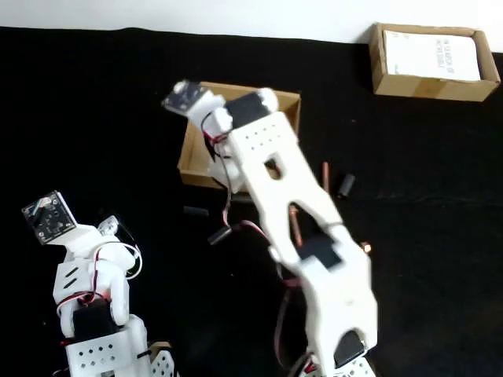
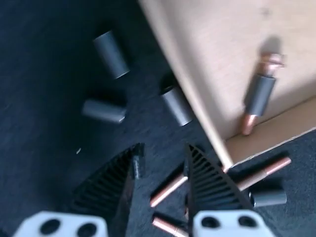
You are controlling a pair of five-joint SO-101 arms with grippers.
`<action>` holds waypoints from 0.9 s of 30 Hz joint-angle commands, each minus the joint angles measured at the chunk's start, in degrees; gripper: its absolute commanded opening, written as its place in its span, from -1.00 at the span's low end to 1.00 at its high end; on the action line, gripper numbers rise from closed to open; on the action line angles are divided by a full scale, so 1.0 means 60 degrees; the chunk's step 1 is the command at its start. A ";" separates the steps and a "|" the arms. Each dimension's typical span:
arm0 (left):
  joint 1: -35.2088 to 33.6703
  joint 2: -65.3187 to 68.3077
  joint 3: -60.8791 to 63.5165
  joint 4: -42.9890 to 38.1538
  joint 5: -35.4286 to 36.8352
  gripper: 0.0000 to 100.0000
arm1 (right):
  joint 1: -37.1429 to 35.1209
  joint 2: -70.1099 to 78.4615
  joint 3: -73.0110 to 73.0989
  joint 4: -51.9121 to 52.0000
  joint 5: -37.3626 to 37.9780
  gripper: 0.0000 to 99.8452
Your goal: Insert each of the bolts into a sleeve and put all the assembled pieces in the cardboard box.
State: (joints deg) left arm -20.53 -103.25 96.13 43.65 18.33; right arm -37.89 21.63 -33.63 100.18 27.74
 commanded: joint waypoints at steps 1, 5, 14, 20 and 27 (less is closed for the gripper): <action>0.0051 -0.0066 0.0168 0.0000 -0.0015 -0.98 | -0.0608 -0.1971 0.2059 0.0154 0.0879 -0.78; 0.0051 -0.0066 0.0168 -0.0029 -0.0015 -0.98 | -0.0960 -0.3055 0.4388 0.0110 0.2300 -0.78; 0.0037 -0.0081 0.0168 -0.0044 -0.0015 -0.98 | -0.0799 -0.3187 0.7099 -0.2938 0.5260 -0.78; 0.0037 -0.0081 0.0168 -0.0044 -0.0044 -0.98 | -0.1297 -0.3128 0.7773 -0.4256 0.5495 -0.78; 0.0037 -0.0095 0.0168 -0.0044 -0.0059 -0.98 | -0.1824 -0.3114 0.7905 -0.4564 0.5495 -0.78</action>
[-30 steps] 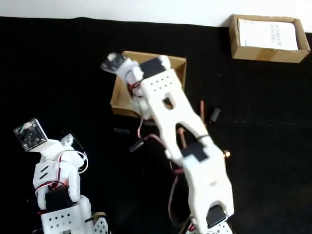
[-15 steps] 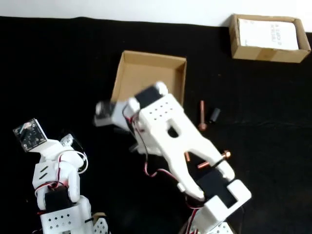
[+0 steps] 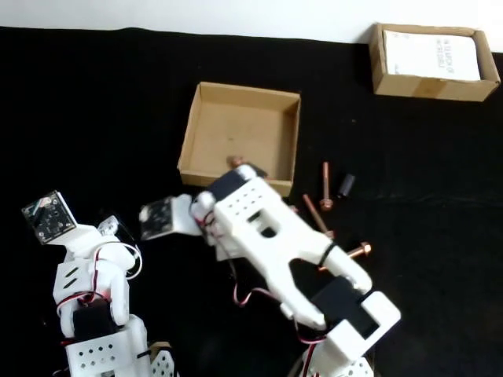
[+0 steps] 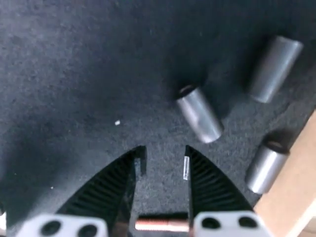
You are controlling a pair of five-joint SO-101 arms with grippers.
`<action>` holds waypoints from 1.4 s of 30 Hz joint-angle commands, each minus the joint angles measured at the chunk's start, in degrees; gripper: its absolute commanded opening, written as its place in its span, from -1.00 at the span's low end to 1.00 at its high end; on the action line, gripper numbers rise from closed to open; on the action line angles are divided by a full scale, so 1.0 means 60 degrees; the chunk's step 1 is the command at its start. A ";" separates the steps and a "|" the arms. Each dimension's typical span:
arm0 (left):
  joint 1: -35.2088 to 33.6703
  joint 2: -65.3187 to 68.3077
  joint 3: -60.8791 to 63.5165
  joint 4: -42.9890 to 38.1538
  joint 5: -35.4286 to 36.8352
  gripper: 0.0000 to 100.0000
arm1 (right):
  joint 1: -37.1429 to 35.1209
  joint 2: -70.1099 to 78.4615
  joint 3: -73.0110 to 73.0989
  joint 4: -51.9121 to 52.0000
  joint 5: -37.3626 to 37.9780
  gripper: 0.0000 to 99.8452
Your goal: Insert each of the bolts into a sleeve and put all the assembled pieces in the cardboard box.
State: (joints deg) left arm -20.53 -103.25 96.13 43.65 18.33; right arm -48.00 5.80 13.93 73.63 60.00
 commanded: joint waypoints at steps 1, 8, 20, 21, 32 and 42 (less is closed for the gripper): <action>0.0037 -0.0095 0.0168 -0.0044 -0.0059 -0.98 | -0.0139 -0.0476 -0.0022 -0.0139 0.0117 -0.78; 0.0022 -0.0095 0.0168 -0.0044 -0.0059 -0.98 | -0.0139 -0.0476 -0.0081 -0.0198 0.0117 -0.66; -0.0198 -0.0110 0.0168 -0.0044 -0.0029 -0.98 | -0.0095 0.0799 -0.0901 -0.0681 0.0132 -0.60; -0.0198 -0.0110 0.0168 -0.0044 -0.0029 -0.98 | -0.0095 0.0974 -0.1062 -0.0681 0.0132 -0.60; -0.0198 -0.0125 0.0168 -0.0044 -0.0044 -0.98 | 0.0125 0.3304 -0.2381 -0.0637 0.0073 -0.61; -0.0154 -0.0110 0.0168 -0.0044 -0.0044 -0.98 | 0.0505 0.2864 -0.3011 -0.0051 0.0059 -0.99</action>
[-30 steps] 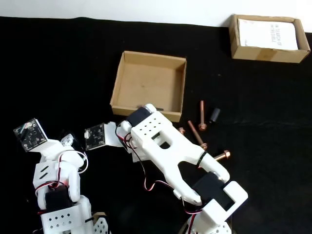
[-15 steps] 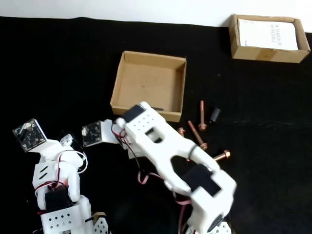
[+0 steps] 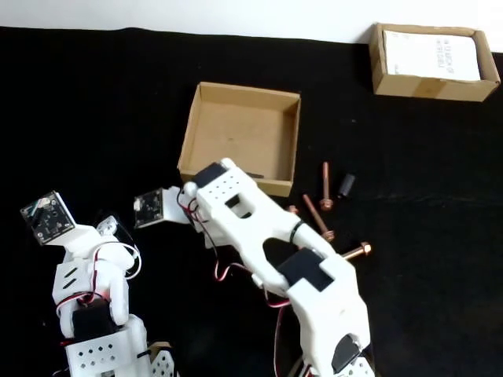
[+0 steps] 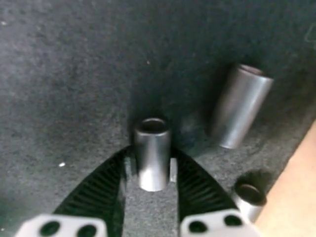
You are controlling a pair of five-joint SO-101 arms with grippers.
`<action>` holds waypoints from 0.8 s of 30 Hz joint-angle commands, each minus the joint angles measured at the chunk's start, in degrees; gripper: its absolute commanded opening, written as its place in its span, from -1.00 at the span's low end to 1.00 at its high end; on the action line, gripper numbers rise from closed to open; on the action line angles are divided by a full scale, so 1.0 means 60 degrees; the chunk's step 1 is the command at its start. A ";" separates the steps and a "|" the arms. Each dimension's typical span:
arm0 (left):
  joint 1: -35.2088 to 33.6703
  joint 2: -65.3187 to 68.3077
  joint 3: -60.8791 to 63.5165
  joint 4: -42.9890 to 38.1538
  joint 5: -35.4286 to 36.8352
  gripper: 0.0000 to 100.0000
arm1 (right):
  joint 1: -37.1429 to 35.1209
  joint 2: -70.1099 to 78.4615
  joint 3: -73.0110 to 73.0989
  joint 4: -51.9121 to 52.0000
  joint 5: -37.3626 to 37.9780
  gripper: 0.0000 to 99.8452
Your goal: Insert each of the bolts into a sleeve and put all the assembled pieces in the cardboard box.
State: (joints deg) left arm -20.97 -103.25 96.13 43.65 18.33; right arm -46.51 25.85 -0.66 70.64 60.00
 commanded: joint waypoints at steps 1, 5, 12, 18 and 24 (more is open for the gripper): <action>-0.0081 -0.0095 0.0168 -0.0044 -0.0029 -0.98 | 0.0315 -0.0667 -0.0799 0.0769 0.0059 -0.99; -0.0081 -0.0081 0.0168 -0.0029 -0.0029 -0.98 | 0.0549 -0.1663 -0.2059 0.2176 -0.0967 -0.99; -0.0081 -0.0066 0.0168 0.0000 -0.0015 -0.98 | 0.1267 -0.3919 -0.4110 0.4725 -0.4615 -0.99; 0.0549 -0.0066 0.0168 0.0542 -0.0015 -0.98 | 0.2645 -0.6923 -0.4037 0.5077 -0.7399 -0.99; 0.1209 -0.0066 0.0139 0.1289 -0.0088 -0.92 | 0.3875 -1.1070 -0.1194 0.5062 -0.8176 -0.99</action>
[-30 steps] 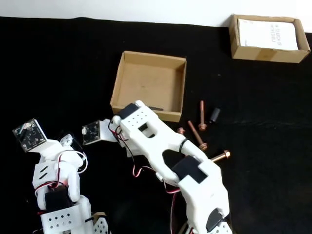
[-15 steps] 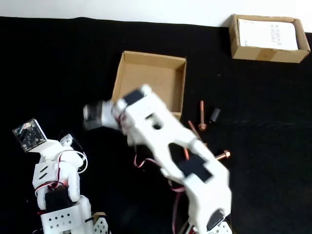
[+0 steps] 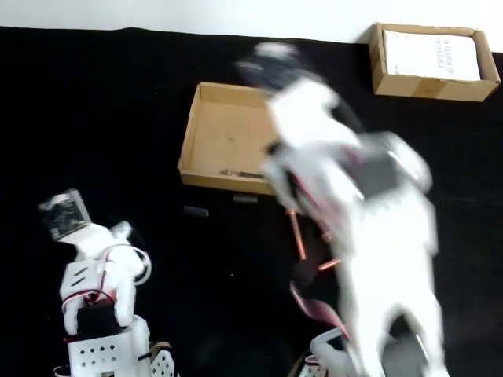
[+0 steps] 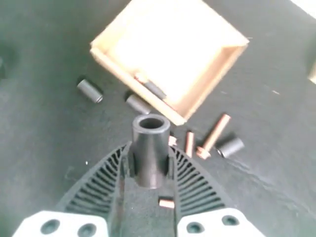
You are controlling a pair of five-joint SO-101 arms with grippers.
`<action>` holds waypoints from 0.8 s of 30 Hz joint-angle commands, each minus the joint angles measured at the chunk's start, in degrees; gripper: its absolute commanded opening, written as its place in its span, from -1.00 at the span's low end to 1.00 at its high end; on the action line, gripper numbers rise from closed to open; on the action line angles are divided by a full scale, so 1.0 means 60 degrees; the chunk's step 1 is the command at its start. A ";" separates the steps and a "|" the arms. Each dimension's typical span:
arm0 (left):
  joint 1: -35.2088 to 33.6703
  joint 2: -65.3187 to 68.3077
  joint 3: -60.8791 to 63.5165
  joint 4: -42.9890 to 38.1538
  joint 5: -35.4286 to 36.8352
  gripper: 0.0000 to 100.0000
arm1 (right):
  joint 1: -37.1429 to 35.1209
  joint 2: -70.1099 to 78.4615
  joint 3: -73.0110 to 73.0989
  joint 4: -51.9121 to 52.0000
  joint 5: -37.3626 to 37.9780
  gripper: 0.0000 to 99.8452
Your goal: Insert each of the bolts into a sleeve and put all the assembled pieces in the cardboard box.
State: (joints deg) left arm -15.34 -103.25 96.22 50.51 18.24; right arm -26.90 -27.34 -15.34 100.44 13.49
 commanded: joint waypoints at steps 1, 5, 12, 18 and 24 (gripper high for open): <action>0.0286 -0.0066 0.0066 0.0161 -0.0073 -0.86 | 0.0828 -0.2894 0.1912 0.0081 -0.0557 -0.99; 0.0505 -0.0051 -0.0769 0.0659 -0.0952 -0.64 | 0.2220 -0.5238 0.4623 -0.0154 -0.0703 -0.99; 0.2249 0.1326 -0.3436 0.2256 -0.1597 -0.62 | 0.5560 -0.8198 0.9443 -0.3436 -0.0645 -0.99; 0.3685 0.5883 -0.7114 0.3209 -0.1538 -0.62 | 0.7187 -1.0176 1.2725 -0.6542 -0.0645 -0.99; 0.6044 0.9780 -1.0308 0.4117 0.0557 -0.62 | 0.8681 -1.2022 1.5275 -0.8447 -0.0630 -0.99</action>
State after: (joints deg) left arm 14.73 -54.90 44.18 74.24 14.99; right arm 20.84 -94.95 71.16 54.81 9.71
